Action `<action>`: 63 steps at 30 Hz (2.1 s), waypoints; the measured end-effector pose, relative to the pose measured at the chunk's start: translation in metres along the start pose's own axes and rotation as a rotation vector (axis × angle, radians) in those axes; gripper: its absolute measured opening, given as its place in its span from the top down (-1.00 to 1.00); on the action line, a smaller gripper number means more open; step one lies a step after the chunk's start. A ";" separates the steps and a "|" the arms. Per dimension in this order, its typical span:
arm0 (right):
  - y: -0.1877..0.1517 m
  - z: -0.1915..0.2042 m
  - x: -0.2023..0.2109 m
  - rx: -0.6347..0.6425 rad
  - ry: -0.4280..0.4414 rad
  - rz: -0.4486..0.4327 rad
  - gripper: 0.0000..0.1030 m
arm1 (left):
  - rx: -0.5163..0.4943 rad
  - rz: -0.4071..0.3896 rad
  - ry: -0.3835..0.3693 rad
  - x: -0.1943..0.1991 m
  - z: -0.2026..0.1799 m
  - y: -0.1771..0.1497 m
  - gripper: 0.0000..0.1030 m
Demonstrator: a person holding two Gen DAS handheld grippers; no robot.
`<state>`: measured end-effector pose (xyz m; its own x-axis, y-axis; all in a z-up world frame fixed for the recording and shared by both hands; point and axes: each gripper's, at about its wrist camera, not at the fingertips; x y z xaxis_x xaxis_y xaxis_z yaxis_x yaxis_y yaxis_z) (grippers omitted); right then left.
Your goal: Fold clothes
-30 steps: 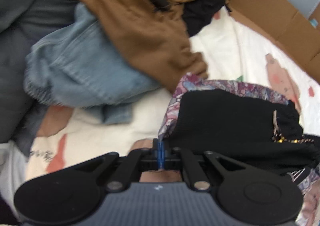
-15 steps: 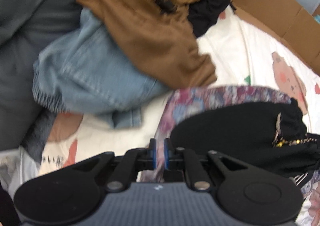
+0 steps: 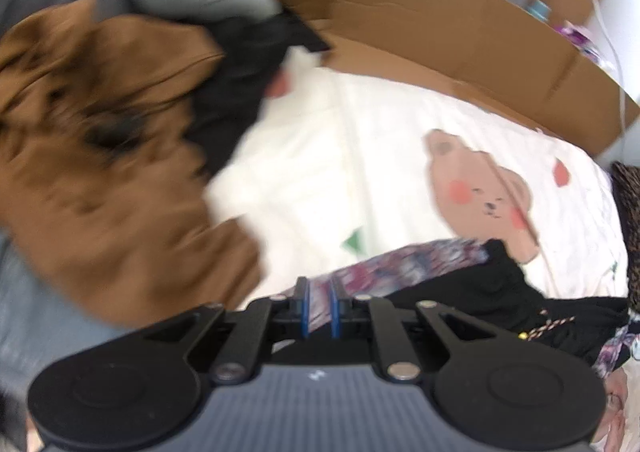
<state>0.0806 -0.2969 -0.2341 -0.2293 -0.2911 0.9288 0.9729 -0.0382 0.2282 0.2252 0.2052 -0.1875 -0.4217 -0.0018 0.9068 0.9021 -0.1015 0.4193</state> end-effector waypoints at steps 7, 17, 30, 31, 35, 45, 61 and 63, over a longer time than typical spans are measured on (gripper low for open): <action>-0.006 -0.006 -0.008 -0.031 0.068 -0.007 1.00 | -0.120 0.008 -0.060 -0.044 -0.067 0.026 0.79; -0.020 -0.015 -0.027 -0.033 0.101 -0.059 0.92 | -0.296 0.041 -0.087 -0.086 -0.122 0.040 0.79; -0.031 -0.033 -0.019 -0.050 0.139 -0.155 0.11 | -0.486 0.076 -0.104 -0.124 -0.164 0.038 0.79; -0.032 -0.035 -0.020 -0.065 0.152 -0.159 0.11 | -0.498 0.078 -0.113 -0.126 -0.166 0.037 0.79; -0.038 -0.036 -0.027 -0.086 0.189 -0.175 0.11 | -0.558 0.089 -0.145 -0.134 -0.177 0.032 0.78; -0.047 -0.036 -0.043 -0.101 0.203 -0.205 0.08 | -0.730 0.092 -0.134 -0.150 -0.198 0.017 0.45; -0.046 -0.037 -0.056 -0.119 0.274 -0.221 0.00 | -0.792 0.209 -0.212 -0.153 -0.206 0.009 -0.01; -0.046 -0.036 -0.058 -0.118 0.284 -0.215 0.00 | -0.825 0.213 -0.230 -0.151 -0.210 0.003 -0.08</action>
<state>0.0502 -0.3125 -0.3092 -0.4275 -0.5176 0.7412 0.9039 -0.2330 0.3587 0.2728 -0.0035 -0.3327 -0.1426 0.0890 0.9858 0.5685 -0.8080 0.1552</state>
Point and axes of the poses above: each gripper's, at about its wrist camera, not at the fingertips, and x roughly against the way its jaws point, z to its left, y to its top, and after that the axes turned 9 degrees about y, right-handed
